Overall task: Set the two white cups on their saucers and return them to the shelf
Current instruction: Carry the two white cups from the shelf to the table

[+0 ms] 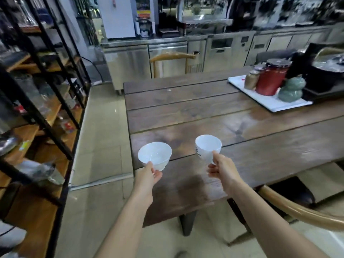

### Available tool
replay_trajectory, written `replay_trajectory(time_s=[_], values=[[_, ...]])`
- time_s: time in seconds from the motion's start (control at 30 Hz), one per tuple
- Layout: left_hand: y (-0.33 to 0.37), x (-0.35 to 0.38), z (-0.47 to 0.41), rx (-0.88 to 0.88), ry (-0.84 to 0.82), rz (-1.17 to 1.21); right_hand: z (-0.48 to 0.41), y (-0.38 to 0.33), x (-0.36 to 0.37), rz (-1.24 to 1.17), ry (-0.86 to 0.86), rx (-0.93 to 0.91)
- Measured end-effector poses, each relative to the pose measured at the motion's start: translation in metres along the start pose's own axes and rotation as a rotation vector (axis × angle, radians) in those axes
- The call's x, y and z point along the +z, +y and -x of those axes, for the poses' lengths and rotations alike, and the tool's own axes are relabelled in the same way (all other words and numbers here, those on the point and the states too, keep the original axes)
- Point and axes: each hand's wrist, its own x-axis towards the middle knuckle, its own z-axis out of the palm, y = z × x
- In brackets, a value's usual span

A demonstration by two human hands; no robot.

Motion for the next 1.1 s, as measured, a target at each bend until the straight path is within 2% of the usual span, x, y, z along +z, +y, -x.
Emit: replay_trajectory(time_s=[0.2, 0.43, 0.87, 1.1], values=[[0.004, 0.056, -0.067, -0.096, -0.018, -0.132, -0.073, -0.022, -0.008, 0.027, 0.065, 0.075], [0.004, 0.101, -0.122, -0.144, 0.042, -0.218, -0.147, -0.028, -0.02, 0.07, 0.086, 0.135], [-0.016, 0.128, -0.126, -0.086, 0.075, -0.307, -0.188, -0.013, -0.041, 0.138, -0.04, 0.153], [-0.026, 0.119, -0.112, -0.206, -0.003, -0.237, -0.18, -0.013, -0.055, 0.231, -0.088, 0.177]])
